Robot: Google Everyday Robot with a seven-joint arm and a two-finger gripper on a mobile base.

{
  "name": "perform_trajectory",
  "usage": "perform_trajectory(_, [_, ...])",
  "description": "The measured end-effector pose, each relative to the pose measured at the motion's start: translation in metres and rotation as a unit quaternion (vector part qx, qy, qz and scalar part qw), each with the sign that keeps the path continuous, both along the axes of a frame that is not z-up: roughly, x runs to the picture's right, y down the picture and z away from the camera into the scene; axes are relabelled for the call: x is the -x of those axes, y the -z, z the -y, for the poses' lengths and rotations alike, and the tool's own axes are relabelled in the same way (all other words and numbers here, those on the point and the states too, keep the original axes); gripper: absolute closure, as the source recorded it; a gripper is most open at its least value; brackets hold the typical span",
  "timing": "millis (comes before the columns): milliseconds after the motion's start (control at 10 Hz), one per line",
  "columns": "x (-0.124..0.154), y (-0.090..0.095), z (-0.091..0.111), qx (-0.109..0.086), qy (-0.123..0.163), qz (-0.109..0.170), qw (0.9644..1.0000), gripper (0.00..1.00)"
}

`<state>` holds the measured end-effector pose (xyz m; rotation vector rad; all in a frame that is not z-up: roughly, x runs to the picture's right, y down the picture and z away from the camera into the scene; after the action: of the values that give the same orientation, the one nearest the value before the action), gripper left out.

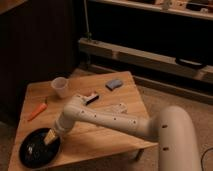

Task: Drag the ceramic bowl in a circle

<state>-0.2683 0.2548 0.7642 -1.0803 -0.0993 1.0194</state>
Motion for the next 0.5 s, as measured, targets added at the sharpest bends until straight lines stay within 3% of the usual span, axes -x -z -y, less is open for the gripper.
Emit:
perform_trajectory(200, [0.004,0.002,0.002,0.002,0.003,0.003,1.0000,0.75])
perform_trajectory(400, [0.038,0.016,-0.005,0.016,0.040,0.023,0.9988,0.96])
perform_trajectory(500, [0.053,0.023,-0.013,0.022,0.053,0.026,0.9980,1.00])
